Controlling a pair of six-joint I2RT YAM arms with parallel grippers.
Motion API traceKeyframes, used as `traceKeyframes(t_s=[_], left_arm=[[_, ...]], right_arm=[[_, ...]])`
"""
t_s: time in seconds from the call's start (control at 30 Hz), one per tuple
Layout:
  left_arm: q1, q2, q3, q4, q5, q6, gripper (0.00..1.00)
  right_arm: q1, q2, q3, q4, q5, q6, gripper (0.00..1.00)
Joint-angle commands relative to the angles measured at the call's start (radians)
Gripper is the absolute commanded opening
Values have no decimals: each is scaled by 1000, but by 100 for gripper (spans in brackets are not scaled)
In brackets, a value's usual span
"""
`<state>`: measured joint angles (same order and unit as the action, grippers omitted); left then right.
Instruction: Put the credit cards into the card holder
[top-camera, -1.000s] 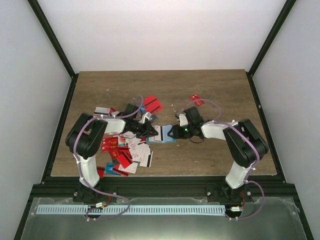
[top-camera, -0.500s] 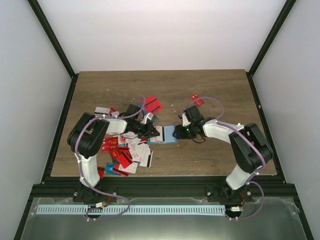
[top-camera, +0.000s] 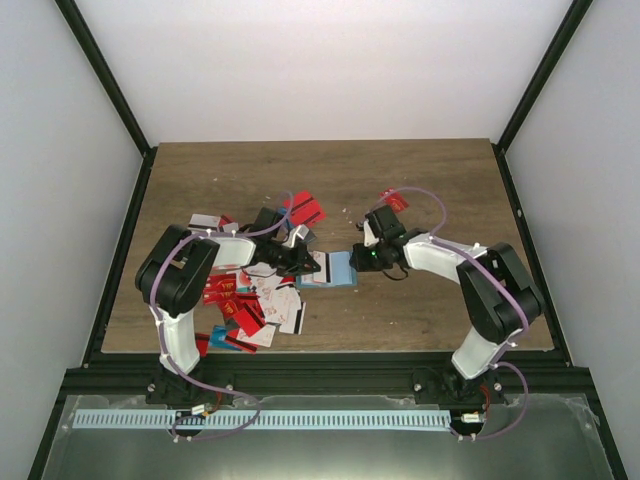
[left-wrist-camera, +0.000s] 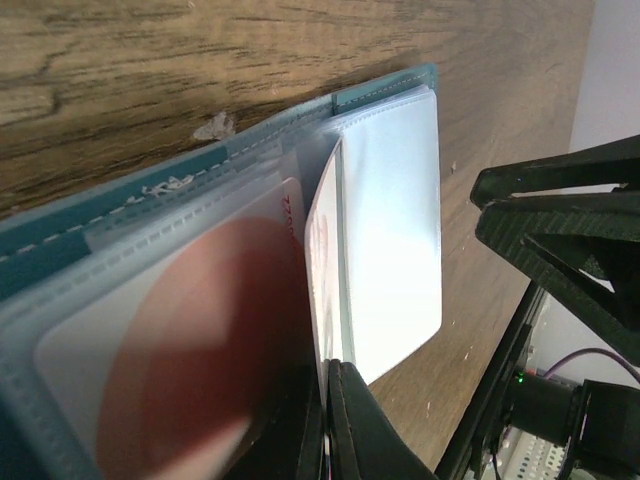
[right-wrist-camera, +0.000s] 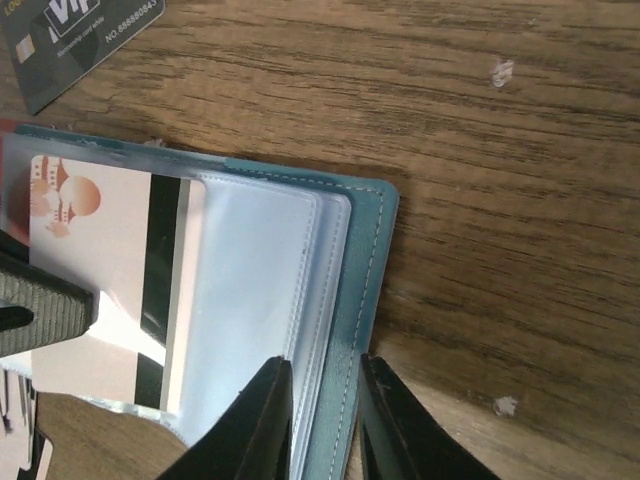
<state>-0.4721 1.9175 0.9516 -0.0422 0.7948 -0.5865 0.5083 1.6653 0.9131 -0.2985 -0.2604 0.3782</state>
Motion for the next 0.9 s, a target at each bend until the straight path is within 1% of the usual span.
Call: traceKeyframes(t_s=[0.0, 0.43, 0.63, 0.87], left_arm=[[-14, 31, 5, -55, -47, 29, 4], [-22, 57, 17, -48, -45, 27, 4], [-34, 68, 29, -30, -39, 7, 4], [-50, 76, 34, -4, -40, -24, 4]], right_arm=[[9, 44, 29, 12, 17, -8, 18], [12, 65, -30, 66, -52, 8, 4], [16, 58, -47, 74, -65, 13, 1], [23, 50, -55, 78, -76, 17, 1]])
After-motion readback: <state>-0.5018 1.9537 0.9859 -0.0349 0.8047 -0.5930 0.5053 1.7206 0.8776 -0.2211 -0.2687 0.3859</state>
